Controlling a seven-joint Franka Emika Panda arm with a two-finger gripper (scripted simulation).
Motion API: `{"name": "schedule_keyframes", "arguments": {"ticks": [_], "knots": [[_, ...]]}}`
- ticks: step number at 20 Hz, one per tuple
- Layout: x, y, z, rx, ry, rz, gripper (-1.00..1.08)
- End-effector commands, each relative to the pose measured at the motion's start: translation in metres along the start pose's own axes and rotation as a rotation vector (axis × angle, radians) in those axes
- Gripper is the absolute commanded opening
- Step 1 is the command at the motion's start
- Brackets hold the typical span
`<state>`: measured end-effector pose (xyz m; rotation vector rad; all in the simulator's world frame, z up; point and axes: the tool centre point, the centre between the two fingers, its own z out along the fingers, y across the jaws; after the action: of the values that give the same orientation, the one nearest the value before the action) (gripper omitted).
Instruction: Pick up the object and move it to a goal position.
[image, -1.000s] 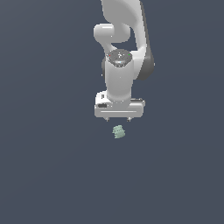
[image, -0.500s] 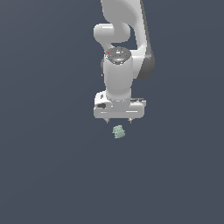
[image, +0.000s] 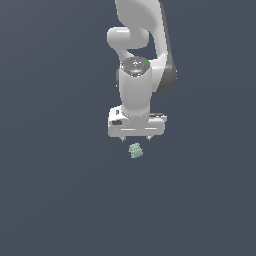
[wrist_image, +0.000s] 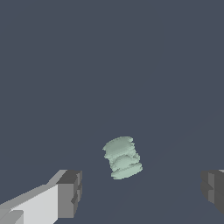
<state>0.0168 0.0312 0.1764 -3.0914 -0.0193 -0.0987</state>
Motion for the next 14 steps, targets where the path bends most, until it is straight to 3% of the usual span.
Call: {"name": "schedule_keyframes", "arguments": {"ticks": [1, 14], "knots": [[-0.002, 0.000, 0.007, -0.005, -0.006, -0.030, 1.00], [-0.026, -0.003, 0.069, -0.033, -0.060, -0.302, 1.00]]}}
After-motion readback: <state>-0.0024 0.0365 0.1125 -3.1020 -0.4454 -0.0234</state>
